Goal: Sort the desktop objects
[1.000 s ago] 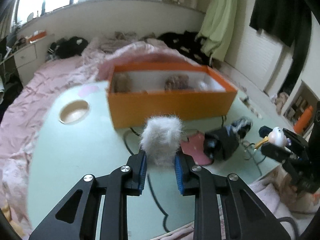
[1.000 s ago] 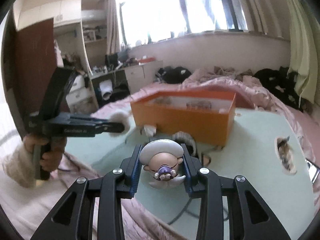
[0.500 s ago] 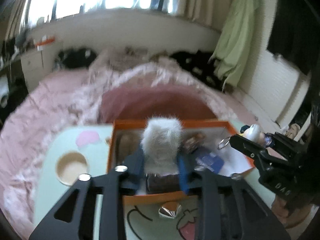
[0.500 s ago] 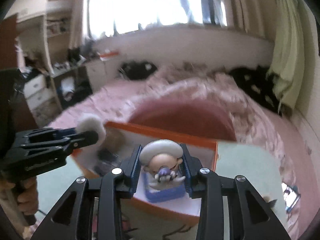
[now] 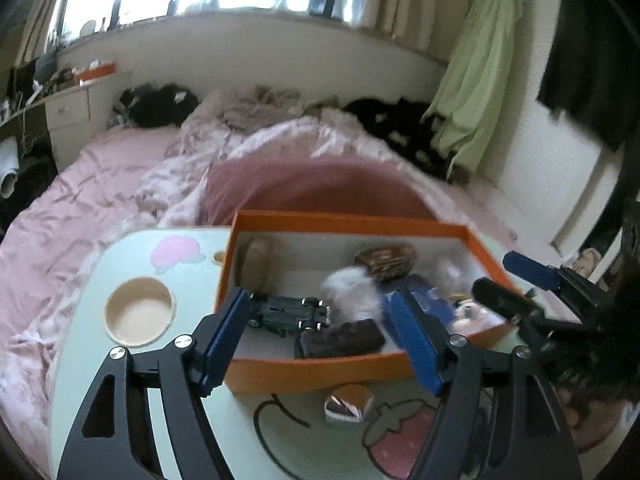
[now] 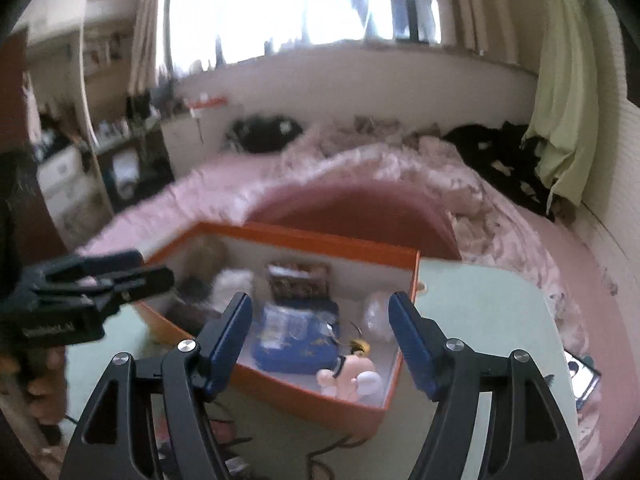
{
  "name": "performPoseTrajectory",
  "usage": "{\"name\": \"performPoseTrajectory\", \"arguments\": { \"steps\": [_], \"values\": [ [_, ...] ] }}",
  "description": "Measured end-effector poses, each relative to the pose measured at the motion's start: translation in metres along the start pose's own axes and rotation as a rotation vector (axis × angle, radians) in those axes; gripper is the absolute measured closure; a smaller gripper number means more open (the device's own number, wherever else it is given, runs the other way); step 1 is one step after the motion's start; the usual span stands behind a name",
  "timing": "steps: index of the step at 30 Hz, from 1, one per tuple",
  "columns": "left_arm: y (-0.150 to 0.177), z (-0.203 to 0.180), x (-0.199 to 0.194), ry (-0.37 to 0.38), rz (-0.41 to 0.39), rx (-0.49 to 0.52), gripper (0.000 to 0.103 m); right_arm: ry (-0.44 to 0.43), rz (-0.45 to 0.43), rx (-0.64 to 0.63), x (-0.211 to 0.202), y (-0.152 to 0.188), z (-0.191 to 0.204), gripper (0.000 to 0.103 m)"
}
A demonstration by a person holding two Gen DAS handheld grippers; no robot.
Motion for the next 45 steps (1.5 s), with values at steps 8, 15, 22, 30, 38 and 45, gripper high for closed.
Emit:
{"name": "performPoseTrajectory", "arguments": {
  "steps": [8, 15, 22, 30, 38, 45],
  "values": [
    [0.059, -0.012, -0.042, -0.024, 0.109, 0.177, 0.029, -0.030, 0.004, -0.086, -0.068, 0.033, 0.033, 0.011],
    [0.110, -0.001, -0.033, -0.047, 0.203, 0.136, 0.029, -0.016, 0.110, -0.089, -0.073, 0.107, 0.038, 0.011],
    [0.123, 0.002, -0.021, -0.080, 0.219, 0.140, 0.016, 0.018, 0.163, -0.098, -0.054, 0.133, 0.039, 0.004],
    [0.123, 0.008, -0.017, -0.095, 0.221, 0.124, 0.000, 0.020, 0.156, -0.099, -0.054, 0.135, 0.034, 0.000],
    [0.123, 0.010, -0.017, -0.094, 0.221, 0.124, 0.000, 0.019, 0.156, -0.102, -0.053, 0.133, 0.037, 0.000],
    [0.123, 0.010, -0.017, -0.094, 0.221, 0.125, 0.000, 0.017, 0.155, -0.105, -0.054, 0.133, 0.037, 0.000]
  ]
}}
Point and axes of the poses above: each gripper's, at about its wrist camera, not at the fingertips, and x roughly the way its jaws point, z to its left, y to its underside, the point moved 10 cm from there along x, roughly the way its jaws point, and after that the axes turned 8 degrees about -x, right-handed, at the moved point
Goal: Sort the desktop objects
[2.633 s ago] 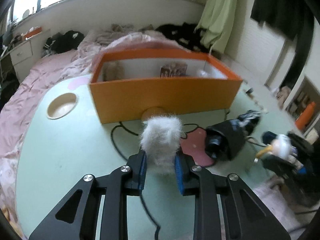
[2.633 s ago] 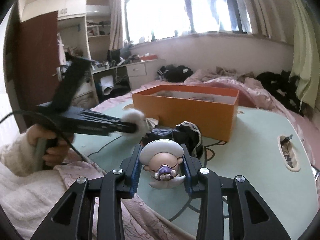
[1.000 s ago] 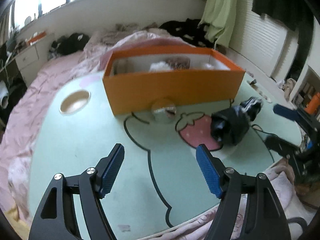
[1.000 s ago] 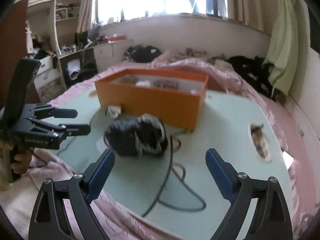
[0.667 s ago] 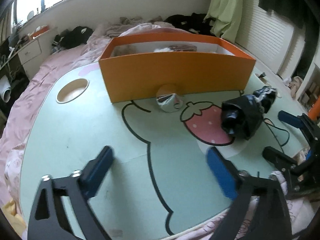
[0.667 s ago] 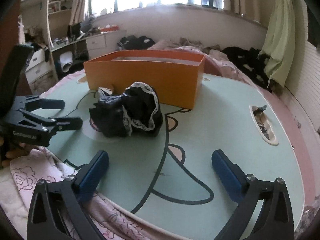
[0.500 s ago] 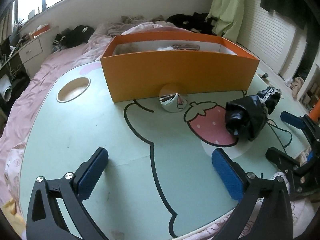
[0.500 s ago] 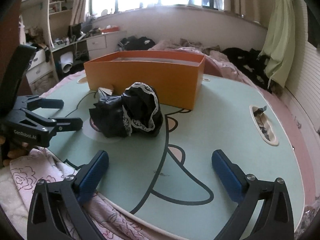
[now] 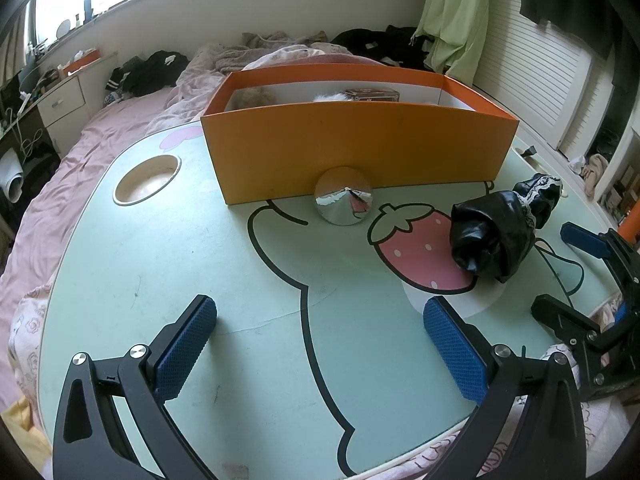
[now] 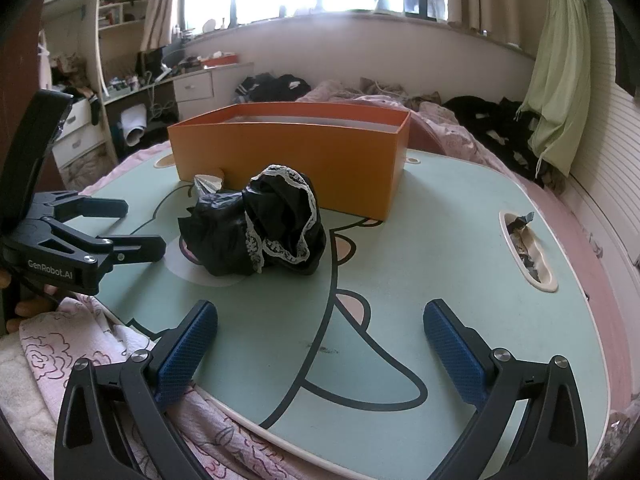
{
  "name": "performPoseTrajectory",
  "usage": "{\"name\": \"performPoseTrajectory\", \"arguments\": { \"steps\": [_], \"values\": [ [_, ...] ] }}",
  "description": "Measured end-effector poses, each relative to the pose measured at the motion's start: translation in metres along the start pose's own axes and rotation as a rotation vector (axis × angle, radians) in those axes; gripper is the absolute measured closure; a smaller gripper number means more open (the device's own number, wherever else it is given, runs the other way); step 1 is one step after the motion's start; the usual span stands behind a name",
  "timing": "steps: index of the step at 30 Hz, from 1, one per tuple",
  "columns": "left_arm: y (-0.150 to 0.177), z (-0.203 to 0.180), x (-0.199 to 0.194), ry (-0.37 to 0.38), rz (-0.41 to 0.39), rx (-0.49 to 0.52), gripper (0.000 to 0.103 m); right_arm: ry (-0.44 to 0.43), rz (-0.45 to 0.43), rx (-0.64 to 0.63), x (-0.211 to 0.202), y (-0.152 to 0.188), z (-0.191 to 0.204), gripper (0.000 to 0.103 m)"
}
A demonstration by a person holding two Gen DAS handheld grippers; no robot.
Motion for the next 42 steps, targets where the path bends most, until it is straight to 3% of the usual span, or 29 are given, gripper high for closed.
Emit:
{"name": "performPoseTrajectory", "arguments": {
  "steps": [42],
  "values": [
    [0.0020, -0.0007, -0.0013, 0.022, 0.006, 0.023, 0.000, -0.016, -0.003, -0.019, 0.0002, 0.0004, 0.0013, 0.000]
  ]
}}
Point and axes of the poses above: each gripper's, at about its wrist camera, not at the fingertips, and x roughly the way its jaws point, z to its left, y to its underside, the point moved 10 cm from there along x, roughly the way its jaws point, and after that the axes turned 8 degrees about -x, right-handed, at the moved point
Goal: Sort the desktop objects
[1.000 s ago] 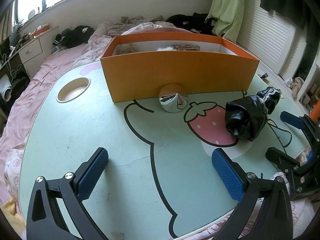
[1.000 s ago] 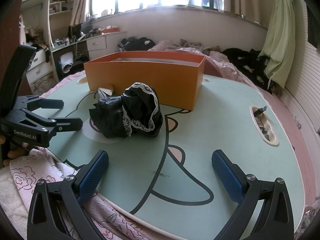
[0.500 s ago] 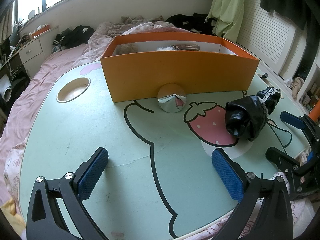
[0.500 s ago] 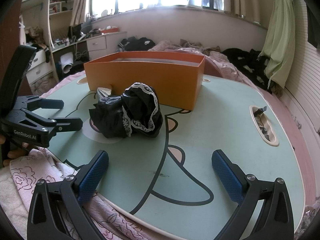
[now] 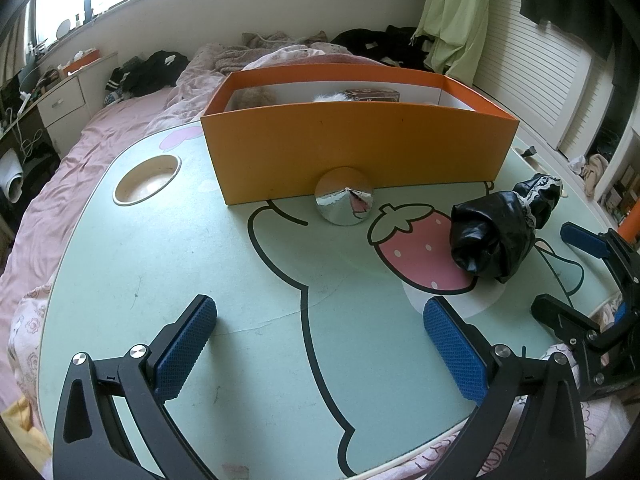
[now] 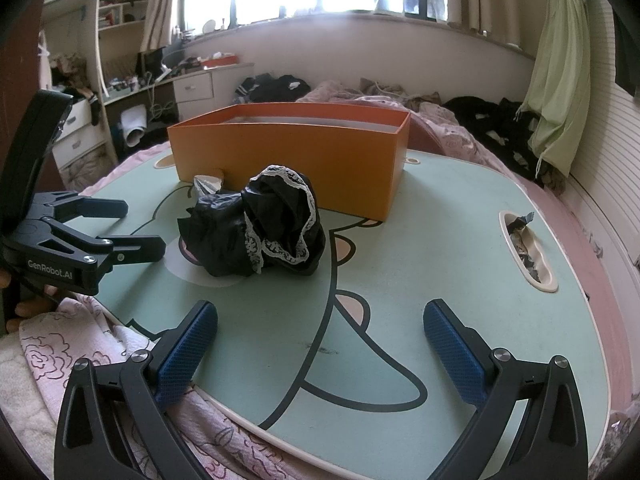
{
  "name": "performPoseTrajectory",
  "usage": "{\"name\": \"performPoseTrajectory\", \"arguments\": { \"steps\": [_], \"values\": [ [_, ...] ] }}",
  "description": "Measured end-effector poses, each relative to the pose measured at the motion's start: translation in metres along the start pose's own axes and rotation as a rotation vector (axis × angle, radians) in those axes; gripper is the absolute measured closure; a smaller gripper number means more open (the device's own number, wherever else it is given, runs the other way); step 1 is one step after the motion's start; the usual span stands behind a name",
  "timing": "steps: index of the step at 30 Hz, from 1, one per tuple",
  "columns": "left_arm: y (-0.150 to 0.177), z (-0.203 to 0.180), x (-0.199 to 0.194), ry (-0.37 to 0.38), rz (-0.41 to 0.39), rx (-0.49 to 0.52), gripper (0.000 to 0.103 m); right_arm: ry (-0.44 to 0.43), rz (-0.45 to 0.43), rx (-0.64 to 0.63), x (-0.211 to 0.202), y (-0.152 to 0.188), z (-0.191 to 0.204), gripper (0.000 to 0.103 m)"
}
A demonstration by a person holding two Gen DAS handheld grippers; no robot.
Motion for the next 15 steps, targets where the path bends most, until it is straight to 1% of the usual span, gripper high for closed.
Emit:
{"name": "performPoseTrajectory", "arguments": {
  "steps": [15],
  "values": [
    [0.0005, -0.0005, -0.0004, 0.009, 0.002, 0.009, 0.000, -0.005, 0.002, -0.003, 0.0000, 0.0004, 0.0003, 0.000]
  ]
}}
Point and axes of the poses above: each gripper's, at about its wrist camera, not at the fingertips, and x roughly the way its jaws point, z to its left, y to its underside, the point moved 10 cm from there along x, roughly the way its jaws point, and after that the axes turned 8 degrees about -x, right-handed, at the moved point
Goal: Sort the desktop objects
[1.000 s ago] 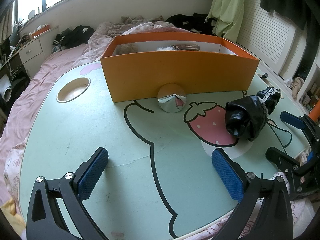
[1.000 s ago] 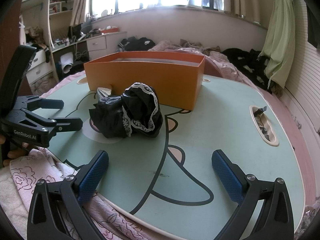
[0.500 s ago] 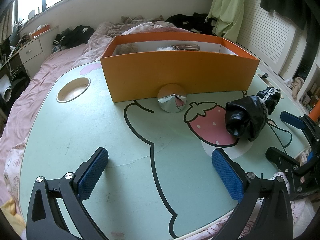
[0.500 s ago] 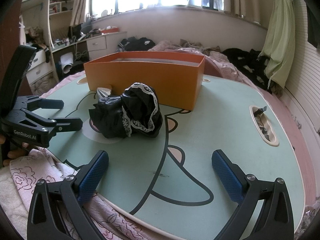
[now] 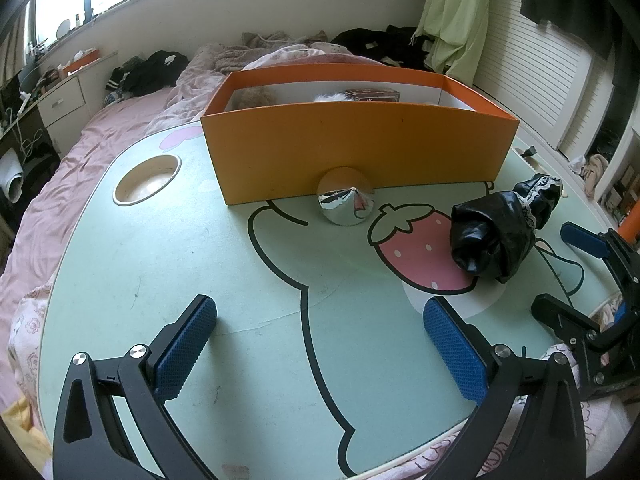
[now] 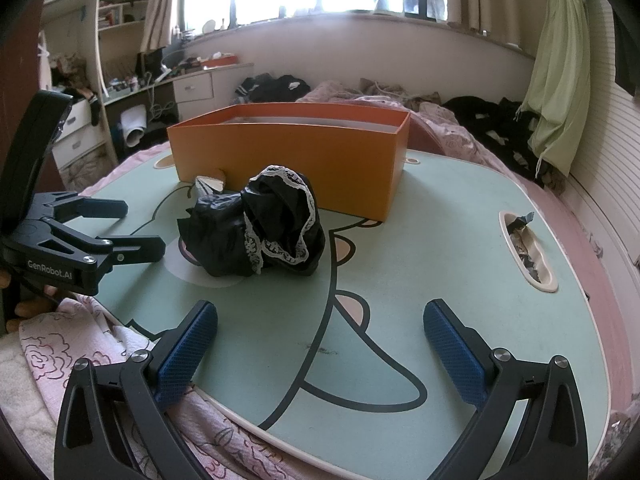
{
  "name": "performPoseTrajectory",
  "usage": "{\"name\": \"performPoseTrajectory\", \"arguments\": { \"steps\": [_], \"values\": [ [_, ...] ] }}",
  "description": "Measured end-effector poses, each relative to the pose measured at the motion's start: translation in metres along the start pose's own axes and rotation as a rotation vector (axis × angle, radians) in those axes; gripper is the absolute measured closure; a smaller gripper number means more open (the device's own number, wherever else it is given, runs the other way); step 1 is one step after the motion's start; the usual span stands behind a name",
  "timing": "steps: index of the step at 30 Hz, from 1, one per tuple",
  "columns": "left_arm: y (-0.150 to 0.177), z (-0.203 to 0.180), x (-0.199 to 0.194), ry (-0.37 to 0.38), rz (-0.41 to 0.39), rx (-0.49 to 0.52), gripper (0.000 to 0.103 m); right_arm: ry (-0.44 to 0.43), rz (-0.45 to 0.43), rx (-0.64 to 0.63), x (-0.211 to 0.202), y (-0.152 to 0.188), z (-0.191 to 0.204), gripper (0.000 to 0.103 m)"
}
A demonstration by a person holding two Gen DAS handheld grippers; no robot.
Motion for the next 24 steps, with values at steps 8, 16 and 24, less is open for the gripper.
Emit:
{"name": "performPoseTrajectory", "arguments": {
  "steps": [8, 16, 24],
  "values": [
    [0.000, -0.001, 0.000, 0.005, 0.001, 0.006, 0.000, -0.029, 0.015, 0.011, 0.003, -0.011, 0.003, 0.000],
    [0.001, -0.001, 0.000, 0.010, 0.002, 0.009, 0.000, -0.099, 0.019, 0.032, 0.021, -0.061, 0.016, 0.000],
    [0.001, -0.001, -0.001, 0.015, 0.003, 0.015, 0.000, -0.154, 0.017, -0.006, 0.027, -0.062, 0.032, 0.074]
  ]
}}
Point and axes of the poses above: each gripper's, at about its wrist camera, not at the fingertips, and x roughly the way its jaws point, z to its left, y to its underside, the point moved 10 cm from there along x, roughly the way its jaws point, and after that the axes turned 8 degrees about -x, right-handed, at the moved point
